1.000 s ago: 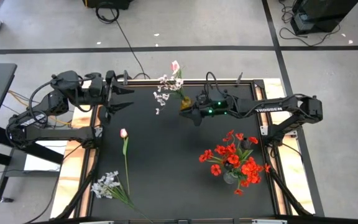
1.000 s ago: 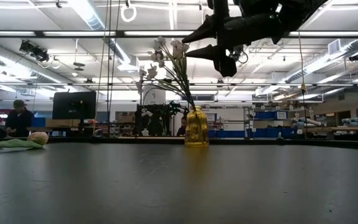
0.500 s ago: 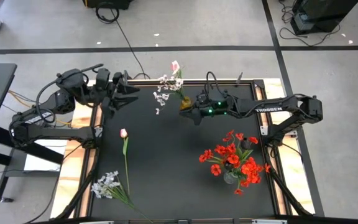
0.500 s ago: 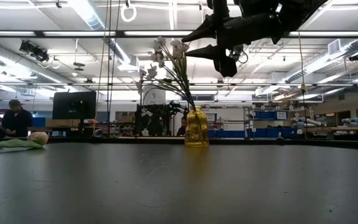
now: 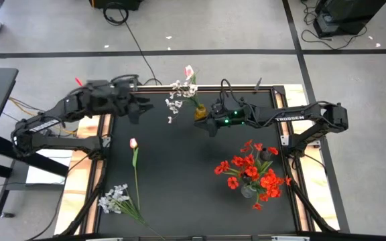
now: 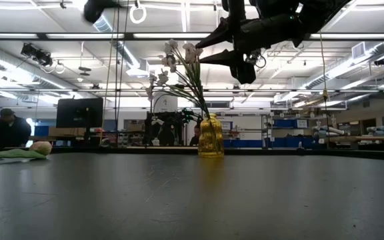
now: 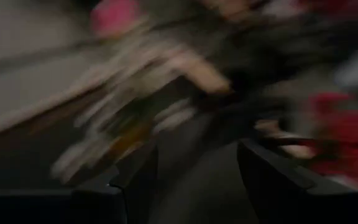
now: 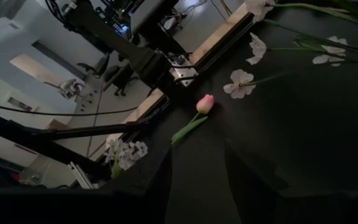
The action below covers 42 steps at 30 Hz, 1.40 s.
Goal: Sort flowers into vase by color
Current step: Put the pink flower into the yellow vase
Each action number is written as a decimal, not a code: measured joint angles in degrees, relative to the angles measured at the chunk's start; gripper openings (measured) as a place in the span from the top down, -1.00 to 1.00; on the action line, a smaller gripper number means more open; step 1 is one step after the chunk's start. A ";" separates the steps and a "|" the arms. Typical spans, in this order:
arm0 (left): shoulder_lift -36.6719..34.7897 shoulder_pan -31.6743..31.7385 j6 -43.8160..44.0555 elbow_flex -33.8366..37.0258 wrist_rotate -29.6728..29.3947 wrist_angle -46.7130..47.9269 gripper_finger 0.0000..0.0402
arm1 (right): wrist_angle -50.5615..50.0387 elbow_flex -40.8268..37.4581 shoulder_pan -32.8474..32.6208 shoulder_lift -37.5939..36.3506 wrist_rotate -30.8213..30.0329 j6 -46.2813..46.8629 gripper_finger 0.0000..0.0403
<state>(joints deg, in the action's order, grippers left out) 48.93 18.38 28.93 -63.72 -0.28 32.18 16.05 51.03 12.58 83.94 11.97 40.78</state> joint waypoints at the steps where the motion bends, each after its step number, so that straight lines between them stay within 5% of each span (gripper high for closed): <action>1: 0.02 -0.15 3.17 0.23 -3.19 4.34 -0.12 | -0.20 0.00 0.00 0.00 -0.01 -0.02 0.23; 6: -0.62 -3.21 18.51 6.09 -12.65 15.36 -0.12 | -0.30 0.00 0.02 0.06 -0.39 -0.68 0.23; 19: -1.31 -10.25 51.36 30.42 -15.28 14.76 -0.12 | -2.48 -0.02 0.02 0.24 -0.21 -2.25 0.23; 32: -0.82 -11.45 55.93 34.22 -14.53 16.72 0.05 | -10.19 -0.02 0.35 0.24 1.64 -4.97 0.23; 42: 6.12 -19.89 62.19 34.22 -8.80 16.36 0.28 | -12.33 -0.02 0.35 0.24 1.67 -5.01 0.23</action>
<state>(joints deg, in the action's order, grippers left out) 55.04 -1.51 91.12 -29.50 -9.08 48.54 3.72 51.00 12.93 84.18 13.64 35.77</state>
